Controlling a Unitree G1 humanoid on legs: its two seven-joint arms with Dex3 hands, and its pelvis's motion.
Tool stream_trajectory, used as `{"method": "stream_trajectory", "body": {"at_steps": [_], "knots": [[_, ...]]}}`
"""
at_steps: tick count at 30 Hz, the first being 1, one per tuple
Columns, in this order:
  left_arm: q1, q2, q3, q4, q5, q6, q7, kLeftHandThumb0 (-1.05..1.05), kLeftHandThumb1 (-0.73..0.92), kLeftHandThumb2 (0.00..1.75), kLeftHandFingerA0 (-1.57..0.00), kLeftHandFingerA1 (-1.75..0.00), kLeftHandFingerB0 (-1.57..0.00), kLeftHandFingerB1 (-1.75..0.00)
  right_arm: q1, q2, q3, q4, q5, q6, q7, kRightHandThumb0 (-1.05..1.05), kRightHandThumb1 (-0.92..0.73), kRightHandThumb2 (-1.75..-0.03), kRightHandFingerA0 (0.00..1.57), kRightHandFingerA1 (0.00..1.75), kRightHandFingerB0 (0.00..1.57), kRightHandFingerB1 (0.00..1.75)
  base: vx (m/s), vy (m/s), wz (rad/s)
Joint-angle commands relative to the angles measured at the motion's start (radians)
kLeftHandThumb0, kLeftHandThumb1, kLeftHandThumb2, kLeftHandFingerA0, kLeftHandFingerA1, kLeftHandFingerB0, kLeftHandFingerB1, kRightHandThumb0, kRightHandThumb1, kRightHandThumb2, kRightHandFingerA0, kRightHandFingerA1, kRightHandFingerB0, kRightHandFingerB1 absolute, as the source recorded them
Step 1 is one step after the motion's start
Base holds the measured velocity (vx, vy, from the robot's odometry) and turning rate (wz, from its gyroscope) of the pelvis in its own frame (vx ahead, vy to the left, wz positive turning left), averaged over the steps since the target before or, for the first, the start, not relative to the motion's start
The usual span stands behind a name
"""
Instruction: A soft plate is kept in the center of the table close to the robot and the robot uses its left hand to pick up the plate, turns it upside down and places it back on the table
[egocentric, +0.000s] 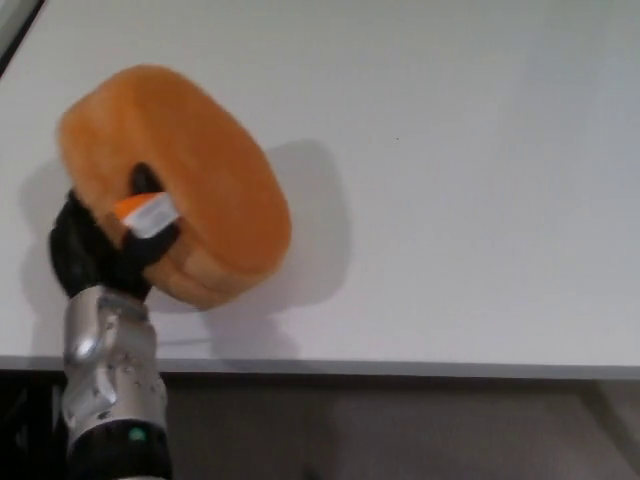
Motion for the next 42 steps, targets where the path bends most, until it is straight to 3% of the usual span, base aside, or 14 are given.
{"method": "stream_trajectory", "body": {"at_steps": [1, 4, 5, 7, 12, 15, 24, 26, 28, 33, 34, 38, 39, 42], "knots": [[-0.089, -0.145, 0.317, 0.071, -0.478, 0.022, 0.559, -0.65, 0.82, 1.42, -1.57, -1.63, -1.28, -1.50, 0.025, -0.048, -0.041, -0.007, 0.029, 0.063, 0.017, -0.61, -0.86, -0.66, 0.35, 0.54, 0.13, 0.29, 0.00, 0.000, 0.00], [-0.052, -0.138, 0.291, 0.093, -0.416, 0.146, 0.569, -0.54, 0.90, 1.49, -1.56, -1.59, -1.07, -1.37, 0.035, -0.048, -0.037, -0.041, 0.038, 0.094, 0.013, -0.62, -0.86, -0.66, 0.34, 0.56, 0.14, 0.31, 0.00, 0.000, 0.00], [-0.042, -0.136, 0.278, 0.100, -0.392, 0.166, 0.562, -0.65, 0.80, 1.14, -1.57, -1.75, -0.50, -1.75, 0.034, -0.047, -0.036, -0.043, 0.039, 0.096, 0.014, -0.63, -0.86, -0.66, 0.35, 0.56, 0.14, 0.31, 0.00, 0.000, 0.00], [-0.034, -0.134, 0.264, 0.107, -0.364, 0.185, 0.554, -0.65, 0.80, 1.14, -1.57, -1.75, -0.50, -1.75, 0.029, -0.046, -0.037, -0.038, 0.037, 0.093, 0.014, -0.63, -0.86, -0.66, 0.35, 0.56, 0.14, 0.31, 0.00, 0.000, 0.00], [0.047, -0.114, 0.081, 0.113, -0.199, 0.473, 0.454, -0.36, 0.37, 1.23, -1.57, -1.75, -1.09, -1.39, 0.009, -0.049, -0.048, -0.008, 0.055, 0.074, 0.039, -0.64, -0.87, -0.66, 0.35, 0.57, 0.15, 0.32, 0.00, 0.000, 0.00], [0.076, -0.098, -0.013, 0.098, -0.136, 0.558, 0.411, -0.22, 0.25, 1.20, -1.47, -1.75, -0.79, -1.46, 0.028, -0.056, -0.047, -0.053, 0.057, 0.101, 0.034, -0.64, -0.87, -0.66, 0.32, 0.58, 0.13, 0.32, 0.00, 0.000, 0.00], [0.149, -0.058, -0.325, 0.042, -0.033, 0.639, 0.190, -0.30, 0.23, 1.01, -1.57, -1.50, -1.37, -1.37, 0.019, -0.055, -0.052, -0.045, 0.056, 0.104, 0.037, -0.67, -0.87, -0.66, 0.34, 0.56, 0.14, 0.31, 0.00, 0.000, 0.00], [0.152, -0.054, -0.387, 0.017, -0.038, 0.674, 0.170, -0.30, 0.24, 0.98, -1.56, -1.48, -1.32, -1.32, 0.012, -0.058, -0.051, -0.037, 0.051, 0.100, 0.041, -0.70, -0.69, -1.01, 0.28, 0.60, 0.06, 0.42, 0.00, 0.000, 0.00], [0.154, -0.051, -0.422, 0.003, -0.043, 0.691, 0.163, -0.31, 0.24, 0.97, -1.55, -1.47, -1.35, -1.32, 0.004, -0.058, -0.052, -0.027, 0.051, 0.092, 0.047, -0.67, -0.87, -0.66, 0.33, 0.57, 0.12, 0.30, 0.00, 0.000, 0.00], [0.164, -0.055, -0.517, -0.036, -0.063, 0.711, 0.138, -0.30, 0.21, 0.92, -1.54, -1.45, -1.38, -1.32, 0.010, -0.056, -0.049, -0.045, 0.053, 0.105, 0.046, -0.68, -0.87, -0.67, 0.33, 0.57, 0.11, 0.29, 0.00, 0.000, 0.00], [0.164, -0.055, -0.528, -0.035, -0.063, 0.710, 0.141, -0.27, 0.27, 0.95, -1.53, -1.46, -1.32, -1.30, 0.012, -0.051, -0.049, -0.051, 0.053, 0.107, 0.040, -0.69, -0.71, -1.03, 0.31, 0.62, 0.05, 0.35, 0.00, 0.000, 0.00], [0.184, -0.058, -0.548, -0.049, -0.072, 0.680, 0.171, -0.30, 0.23, 0.97, -1.54, -1.46, -1.31, -1.31, 0.017, -0.051, -0.056, -0.073, 0.066, 0.130, 0.035, -0.66, -0.87, -0.67, 0.31, 0.56, 0.04, 0.22, 0.00, 0.000, 0.00], [0.186, -0.060, -0.546, -0.052, -0.080, 0.675, 0.180, -0.32, 0.24, 0.99, -1.54, -1.47, -1.28, -1.31, 0.017, -0.050, -0.058, -0.076, 0.068, 0.134, 0.035, -0.68, -0.70, -1.03, 0.29, 0.62, 0.04, 0.23, 0.00, 0.000, 0.00], [0.187, -0.054, -0.549, -0.058, -0.091, 0.665, 0.185, -0.34, 0.26, 1.00, -1.55, -1.47, -1.33, -1.34, 0.016, -0.050, -0.064, -0.086, 0.072, 0.152, 0.029, -0.67, -0.70, -1.03, 0.27, 0.61, 0.04, 0.23, 0.00, 0.000, 0.00]]}}
